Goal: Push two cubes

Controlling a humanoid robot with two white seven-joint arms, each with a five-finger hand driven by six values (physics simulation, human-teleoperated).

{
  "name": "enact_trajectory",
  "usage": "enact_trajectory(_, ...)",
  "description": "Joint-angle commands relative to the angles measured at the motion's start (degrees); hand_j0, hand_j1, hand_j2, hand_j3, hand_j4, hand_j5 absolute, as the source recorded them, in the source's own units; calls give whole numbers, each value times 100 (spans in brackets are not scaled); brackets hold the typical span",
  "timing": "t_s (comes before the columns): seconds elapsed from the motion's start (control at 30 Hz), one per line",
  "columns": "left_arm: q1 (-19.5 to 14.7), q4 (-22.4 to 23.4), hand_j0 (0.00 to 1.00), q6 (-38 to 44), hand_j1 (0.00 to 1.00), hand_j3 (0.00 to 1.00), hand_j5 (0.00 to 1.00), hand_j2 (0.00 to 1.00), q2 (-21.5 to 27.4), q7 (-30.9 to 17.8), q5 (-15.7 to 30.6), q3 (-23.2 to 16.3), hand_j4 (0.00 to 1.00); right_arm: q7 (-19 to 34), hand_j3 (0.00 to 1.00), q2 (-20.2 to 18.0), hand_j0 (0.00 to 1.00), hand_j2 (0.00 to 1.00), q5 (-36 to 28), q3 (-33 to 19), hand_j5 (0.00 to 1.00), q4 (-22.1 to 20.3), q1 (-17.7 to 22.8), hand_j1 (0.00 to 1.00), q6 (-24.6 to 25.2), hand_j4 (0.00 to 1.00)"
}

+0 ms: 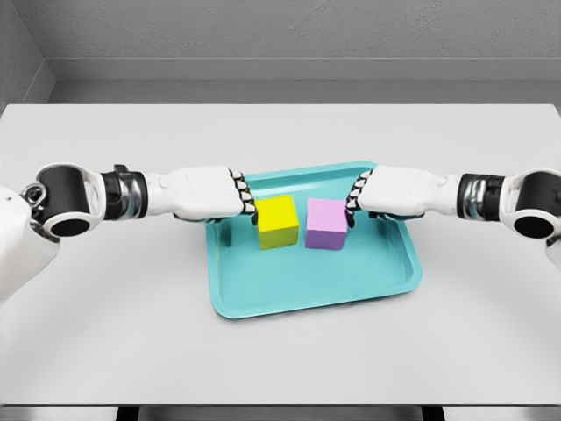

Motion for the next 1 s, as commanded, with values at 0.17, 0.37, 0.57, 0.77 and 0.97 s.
enact_trajectory(0.17,-53,187,71,-3,71,71,71,71,-165,0,-46,9,71,-1,60,148,60,60,30,15,60,77,-53,60,-29,60)
enact_trajectory(0.37,-62,319,72,-3,72,72,72,72,-165,0,-64,62,72,-1,60,192,60,60,39,15,60,218,-88,60,-29,60)
enact_trajectory(0.57,-70,442,74,-3,74,74,74,74,-95,0,-55,106,74,-1,60,236,60,60,39,7,60,411,-114,60,-29,60)
enact_trajectory(0.77,-44,433,66,-3,66,66,66,66,37,0,-46,158,66,-1,60,254,60,60,39,15,60,376,-105,60,-29,60)
enact_trajectory(0.97,-44,425,65,-3,65,65,65,65,151,0,7,281,65,-1,60,245,60,60,30,24,60,323,-53,60,-29,60)
